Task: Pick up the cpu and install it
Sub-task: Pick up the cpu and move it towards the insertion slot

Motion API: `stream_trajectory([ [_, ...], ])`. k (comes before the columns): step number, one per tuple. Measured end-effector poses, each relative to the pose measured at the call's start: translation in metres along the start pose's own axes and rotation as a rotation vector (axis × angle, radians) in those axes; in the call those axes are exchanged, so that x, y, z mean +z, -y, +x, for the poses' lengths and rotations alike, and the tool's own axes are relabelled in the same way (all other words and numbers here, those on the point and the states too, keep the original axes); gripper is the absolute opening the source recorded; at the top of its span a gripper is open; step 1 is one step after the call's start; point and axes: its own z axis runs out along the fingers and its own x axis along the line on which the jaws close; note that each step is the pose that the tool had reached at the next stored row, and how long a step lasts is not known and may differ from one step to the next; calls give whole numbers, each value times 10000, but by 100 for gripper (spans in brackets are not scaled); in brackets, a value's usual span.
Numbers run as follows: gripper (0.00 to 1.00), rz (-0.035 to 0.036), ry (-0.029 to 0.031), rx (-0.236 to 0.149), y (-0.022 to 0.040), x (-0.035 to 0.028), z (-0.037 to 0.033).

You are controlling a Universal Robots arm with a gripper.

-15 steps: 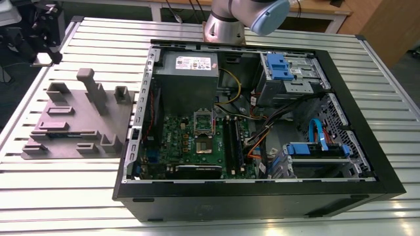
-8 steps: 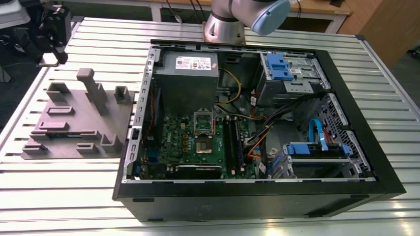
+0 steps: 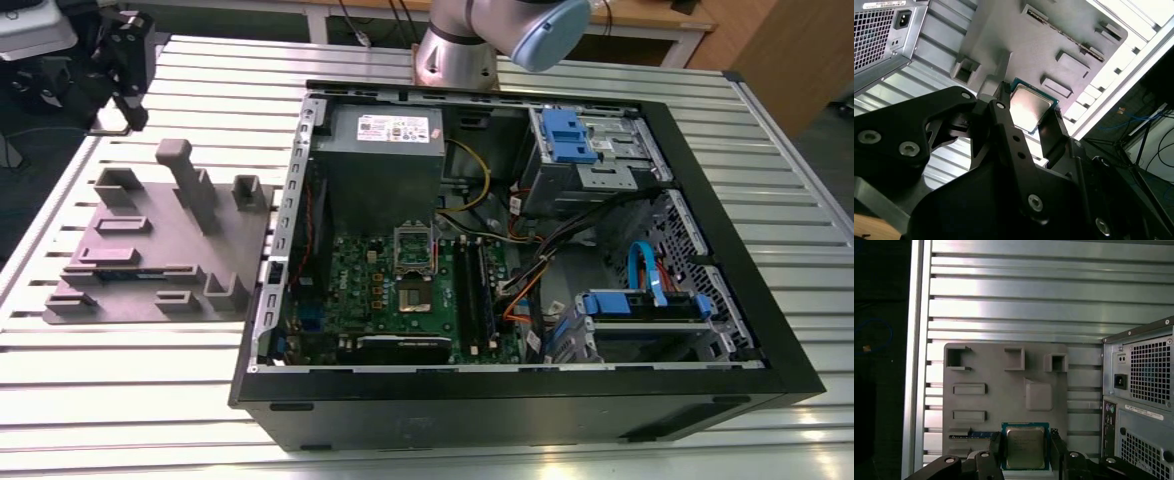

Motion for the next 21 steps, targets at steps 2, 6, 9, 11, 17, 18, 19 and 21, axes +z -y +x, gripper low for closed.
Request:
stream_trajectory([
  [2, 47, 0, -1, 0, 0, 0, -16],
  [6, 47, 0, -1, 1, 0, 0, -23],
  [9, 47, 0, -1, 0, 0, 0, -24],
  [11, 47, 0, 0, 0, 0, 0, -24],
  [17, 47, 1, -1, 0, -2, -26, -25],
  [18, 47, 1, -1, 0, -2, -44, -26],
  [19, 47, 1, -1, -1, -4, -68, -26],
  [21, 47, 1, -1, 0, -8, -121, -27],
])
